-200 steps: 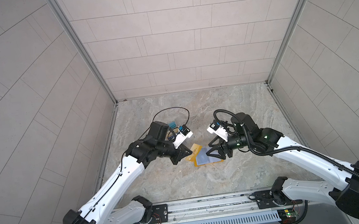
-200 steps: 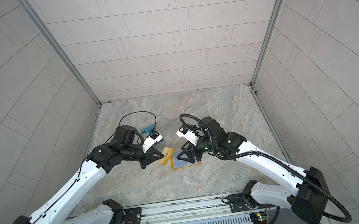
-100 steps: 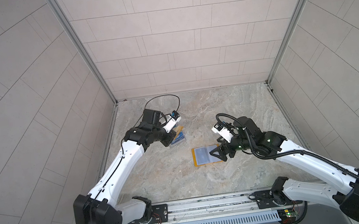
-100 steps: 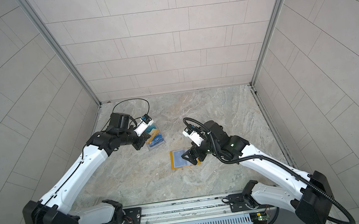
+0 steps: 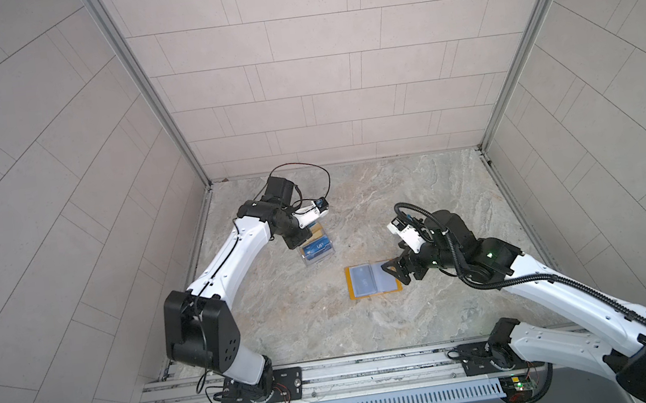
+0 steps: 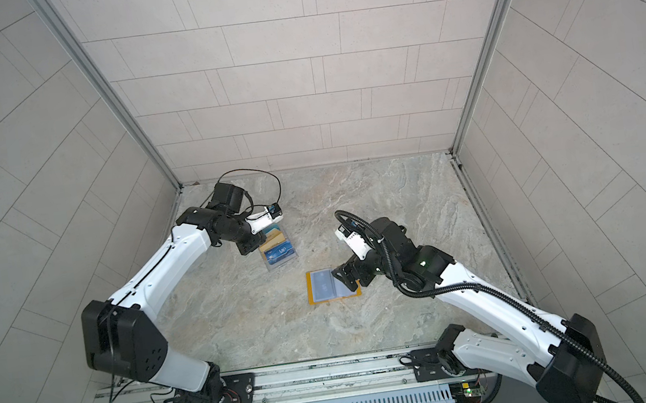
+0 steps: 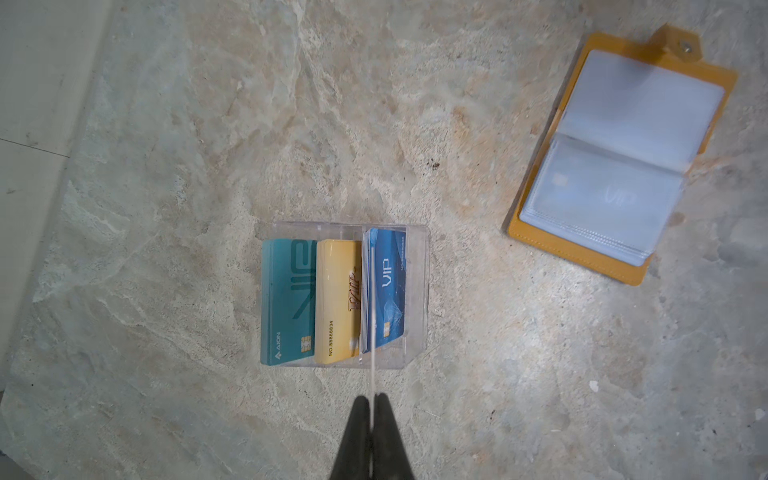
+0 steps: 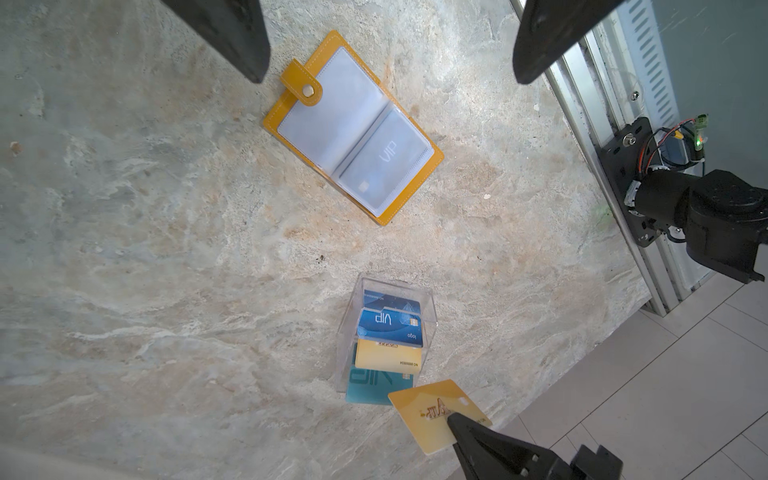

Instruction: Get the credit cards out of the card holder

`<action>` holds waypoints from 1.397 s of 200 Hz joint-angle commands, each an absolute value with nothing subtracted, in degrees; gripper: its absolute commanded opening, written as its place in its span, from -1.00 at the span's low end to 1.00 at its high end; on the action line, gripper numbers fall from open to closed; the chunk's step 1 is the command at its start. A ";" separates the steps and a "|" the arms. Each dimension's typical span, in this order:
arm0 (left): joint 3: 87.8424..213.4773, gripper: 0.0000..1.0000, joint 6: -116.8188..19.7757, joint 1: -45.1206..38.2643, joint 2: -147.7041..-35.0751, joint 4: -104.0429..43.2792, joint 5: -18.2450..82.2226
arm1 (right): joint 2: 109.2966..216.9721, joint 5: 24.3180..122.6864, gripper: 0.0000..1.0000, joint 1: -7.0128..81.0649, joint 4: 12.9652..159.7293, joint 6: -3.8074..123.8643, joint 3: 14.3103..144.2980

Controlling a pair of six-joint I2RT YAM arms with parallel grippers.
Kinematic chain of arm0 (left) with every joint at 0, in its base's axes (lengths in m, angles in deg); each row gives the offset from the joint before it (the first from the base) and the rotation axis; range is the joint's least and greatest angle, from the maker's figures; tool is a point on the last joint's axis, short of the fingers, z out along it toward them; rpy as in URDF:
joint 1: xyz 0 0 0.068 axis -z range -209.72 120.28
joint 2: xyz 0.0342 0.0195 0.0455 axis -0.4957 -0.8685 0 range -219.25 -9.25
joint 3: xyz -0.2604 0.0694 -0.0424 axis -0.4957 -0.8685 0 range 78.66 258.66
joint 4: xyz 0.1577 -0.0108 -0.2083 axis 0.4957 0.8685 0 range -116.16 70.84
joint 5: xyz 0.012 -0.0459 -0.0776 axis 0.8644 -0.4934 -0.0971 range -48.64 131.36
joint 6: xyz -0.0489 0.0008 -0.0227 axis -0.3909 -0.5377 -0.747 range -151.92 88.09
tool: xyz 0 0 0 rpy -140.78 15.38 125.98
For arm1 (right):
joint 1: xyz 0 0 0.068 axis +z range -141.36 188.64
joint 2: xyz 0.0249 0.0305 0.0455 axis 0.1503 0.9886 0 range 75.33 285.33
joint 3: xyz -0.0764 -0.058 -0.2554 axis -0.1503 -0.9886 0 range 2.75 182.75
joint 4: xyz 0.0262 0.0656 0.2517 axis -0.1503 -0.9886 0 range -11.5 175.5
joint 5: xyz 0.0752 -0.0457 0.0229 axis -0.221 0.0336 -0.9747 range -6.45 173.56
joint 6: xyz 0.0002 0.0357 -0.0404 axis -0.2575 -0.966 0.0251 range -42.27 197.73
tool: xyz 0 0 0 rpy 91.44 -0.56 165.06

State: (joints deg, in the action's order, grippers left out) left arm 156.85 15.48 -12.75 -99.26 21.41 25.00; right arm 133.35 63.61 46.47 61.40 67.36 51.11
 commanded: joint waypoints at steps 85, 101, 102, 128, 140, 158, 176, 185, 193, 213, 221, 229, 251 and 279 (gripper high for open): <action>163.05 -1.00 22.54 -13.63 -110.22 24.40 26.75 | 132.72 66.50 0.88 46.37 60.63 66.83 50.33; 163.39 -1.00 22.87 -13.63 -111.23 24.23 27.51 | 133.06 66.58 0.88 46.36 60.67 66.70 50.31; 163.43 -1.00 22.90 -13.63 -111.30 24.21 27.49 | 133.07 66.59 0.88 46.35 60.69 66.72 50.30; 164.06 -1.00 23.18 -13.63 -112.58 23.41 27.59 | 133.34 66.74 0.89 46.36 60.82 66.65 50.44; 164.65 -1.00 23.27 -13.62 -113.25 23.50 27.56 | 133.43 66.84 0.89 46.39 60.80 66.66 50.39; 165.39 -1.00 23.29 -13.67 -114.43 24.01 27.58 | 133.69 66.89 0.89 46.35 60.80 66.65 50.47; 165.96 -1.00 23.27 -13.64 -115.55 24.37 27.56 | 133.95 66.95 0.89 46.38 60.85 66.65 50.51; 166.10 -1.00 23.08 -13.63 -115.90 24.44 27.37 | 134.11 67.07 0.89 46.35 60.89 66.70 50.50; 166.18 -1.00 23.10 -13.63 -116.11 24.59 26.99 | 134.22 67.09 0.89 46.38 60.91 66.65 50.45; 166.28 -1.00 23.10 -13.63 -116.63 24.95 27.23 | 134.41 67.21 0.88 46.36 60.93 66.50 50.40; 166.42 -1.00 23.07 -13.64 -116.95 25.06 27.64 | 134.40 67.25 0.89 46.35 60.80 66.52 50.39; 166.44 -1.00 22.99 -13.63 -117.23 25.12 27.91 | 134.40 67.27 0.88 46.39 60.81 66.57 50.33; 166.51 -1.00 22.85 -13.56 -118.11 25.18 28.09 | 134.40 67.42 0.89 46.35 60.95 66.53 50.23; 166.77 -1.00 22.41 -13.29 -119.10 25.16 28.14 | 134.40 67.59 0.88 46.35 60.93 66.48 50.13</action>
State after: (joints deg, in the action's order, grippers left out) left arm 165.22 22.13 -13.45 -117.91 23.92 27.56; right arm 134.49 66.52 46.47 61.05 66.72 51.04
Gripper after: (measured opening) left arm 0.051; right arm 0.942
